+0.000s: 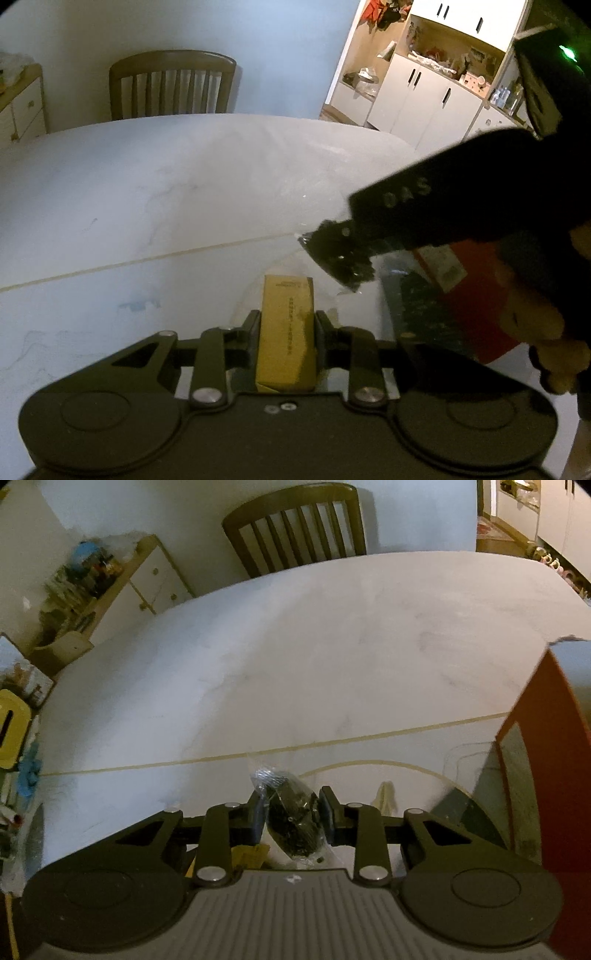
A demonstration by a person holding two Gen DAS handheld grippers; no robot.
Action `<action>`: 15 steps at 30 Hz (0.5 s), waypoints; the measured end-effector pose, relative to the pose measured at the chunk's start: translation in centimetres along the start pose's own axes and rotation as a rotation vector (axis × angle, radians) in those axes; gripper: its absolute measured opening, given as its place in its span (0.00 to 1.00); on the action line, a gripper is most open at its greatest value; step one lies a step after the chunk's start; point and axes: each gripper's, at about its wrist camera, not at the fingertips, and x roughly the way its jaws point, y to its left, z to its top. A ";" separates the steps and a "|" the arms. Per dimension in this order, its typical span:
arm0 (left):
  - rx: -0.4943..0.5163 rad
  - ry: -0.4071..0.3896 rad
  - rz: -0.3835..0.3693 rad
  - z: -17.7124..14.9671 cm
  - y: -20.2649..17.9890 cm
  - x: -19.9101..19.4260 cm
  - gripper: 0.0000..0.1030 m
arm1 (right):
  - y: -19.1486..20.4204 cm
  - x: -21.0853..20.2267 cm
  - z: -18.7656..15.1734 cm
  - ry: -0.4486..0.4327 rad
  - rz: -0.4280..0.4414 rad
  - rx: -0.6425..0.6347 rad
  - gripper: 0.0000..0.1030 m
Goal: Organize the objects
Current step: 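Carry the yellow box and black bagged item into the red shoebox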
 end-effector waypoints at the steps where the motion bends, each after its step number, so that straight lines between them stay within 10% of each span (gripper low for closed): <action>1: -0.004 -0.002 -0.003 0.1 -0.2 -0.4 0.27 | -0.1 -0.6 -0.1 -0.003 0.003 0.002 0.29; 15: -0.013 -0.045 -0.035 1.5 -5.3 -5.8 0.27 | -1.6 -9.9 -2.4 -0.066 0.018 -0.008 0.29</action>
